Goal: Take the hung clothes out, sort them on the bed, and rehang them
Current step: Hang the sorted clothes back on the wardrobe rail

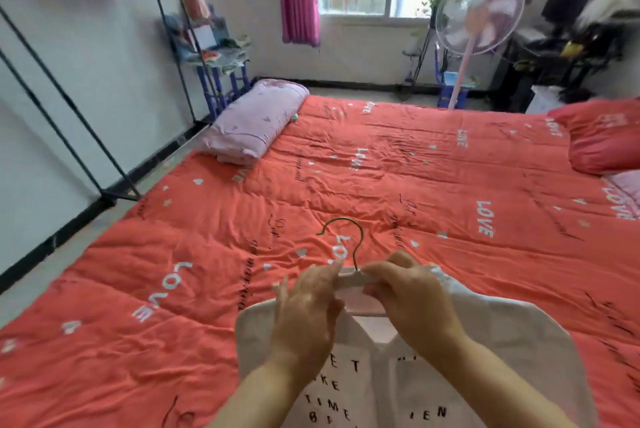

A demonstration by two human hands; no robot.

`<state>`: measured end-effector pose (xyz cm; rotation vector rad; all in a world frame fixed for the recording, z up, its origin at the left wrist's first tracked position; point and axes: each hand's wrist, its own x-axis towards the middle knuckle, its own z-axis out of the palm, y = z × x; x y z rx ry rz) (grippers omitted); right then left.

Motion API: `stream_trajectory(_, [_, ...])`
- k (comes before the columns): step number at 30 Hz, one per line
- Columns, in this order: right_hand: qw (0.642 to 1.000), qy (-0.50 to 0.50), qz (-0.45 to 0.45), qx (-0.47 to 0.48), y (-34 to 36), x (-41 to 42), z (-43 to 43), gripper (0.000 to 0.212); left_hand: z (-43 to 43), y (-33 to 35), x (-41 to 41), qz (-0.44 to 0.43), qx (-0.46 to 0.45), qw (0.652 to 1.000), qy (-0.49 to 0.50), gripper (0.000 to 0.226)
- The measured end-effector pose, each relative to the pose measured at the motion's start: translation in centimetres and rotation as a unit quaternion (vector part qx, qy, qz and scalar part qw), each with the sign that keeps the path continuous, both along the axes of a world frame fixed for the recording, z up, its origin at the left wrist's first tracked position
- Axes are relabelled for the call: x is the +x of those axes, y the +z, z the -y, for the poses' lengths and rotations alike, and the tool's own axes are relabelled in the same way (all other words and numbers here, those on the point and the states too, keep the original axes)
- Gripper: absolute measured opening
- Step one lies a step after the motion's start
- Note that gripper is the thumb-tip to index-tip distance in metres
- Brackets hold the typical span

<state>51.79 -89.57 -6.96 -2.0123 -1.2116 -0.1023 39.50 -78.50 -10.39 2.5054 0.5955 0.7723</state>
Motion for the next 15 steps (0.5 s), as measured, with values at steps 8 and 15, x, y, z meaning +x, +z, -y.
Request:
stream_trajectory(8, [0.980,0.190,0.028,0.057,13.0,-25.0,-10.4,0.028,-6.6,12.6,-28.9,0.090,0.052,0.983,0.153,0.047])
stream_trajectory(15, [0.929,0.341,0.117,0.084,18.7,-49.4,-18.6,0.037,-9.2,20.0,-55.2,0.101,0.133,0.924,0.343,0.046])
